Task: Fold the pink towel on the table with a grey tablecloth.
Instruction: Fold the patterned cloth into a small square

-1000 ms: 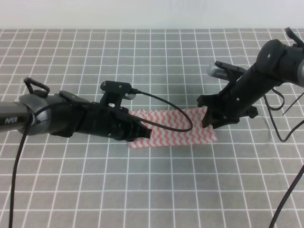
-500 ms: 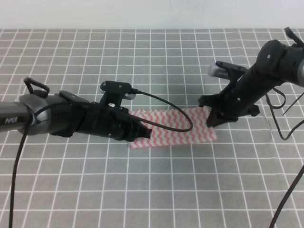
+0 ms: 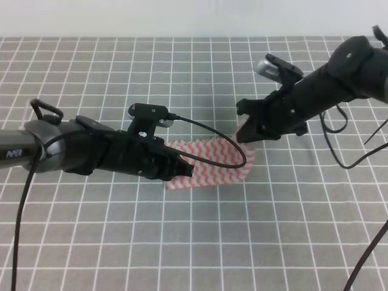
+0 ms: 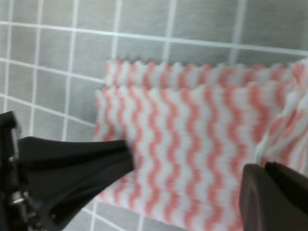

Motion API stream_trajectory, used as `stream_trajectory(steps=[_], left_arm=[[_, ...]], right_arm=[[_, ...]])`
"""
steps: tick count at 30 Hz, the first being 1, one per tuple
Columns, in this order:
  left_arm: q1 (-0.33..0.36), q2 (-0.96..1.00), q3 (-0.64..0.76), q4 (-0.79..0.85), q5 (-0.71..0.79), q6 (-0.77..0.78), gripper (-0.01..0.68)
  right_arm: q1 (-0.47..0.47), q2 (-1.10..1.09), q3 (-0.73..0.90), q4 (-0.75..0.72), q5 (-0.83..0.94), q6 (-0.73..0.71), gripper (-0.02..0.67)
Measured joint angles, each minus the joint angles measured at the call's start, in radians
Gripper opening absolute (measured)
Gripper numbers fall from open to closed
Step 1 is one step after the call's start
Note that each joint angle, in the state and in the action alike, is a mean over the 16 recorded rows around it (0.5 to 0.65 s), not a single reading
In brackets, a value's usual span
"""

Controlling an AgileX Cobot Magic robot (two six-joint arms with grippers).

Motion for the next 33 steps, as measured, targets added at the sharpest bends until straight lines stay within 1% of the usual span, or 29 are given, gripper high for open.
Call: stream_trajectory(steps=[4,9,19,26,33], left_arm=[[0.000,-0.001,0.000,0.000,0.001,-0.001,0.031],[0.008,-0.020,0.000,0.002,0.011,-0.003,0.031],[0.074,-0.075,0.000,-0.001,0.075,-0.009,0.021],[0.114,-0.059,0.000,-0.048,0.109,0.018,0.007],[0.119,-0.005,-0.008,-0.122,0.109,0.076,-0.001]], right_arm=[[0.024,0.000,0.000,0.036,-0.012,-0.021,-0.015],[0.052,0.000,0.000,0.046,-0.037,-0.027,-0.015],[0.069,0.001,0.000,0.047,-0.056,-0.027,-0.015],[0.069,0.001,0.000,0.051,-0.054,-0.027,-0.015],[0.069,0.000,0.000,0.059,-0.054,-0.027,-0.015]])
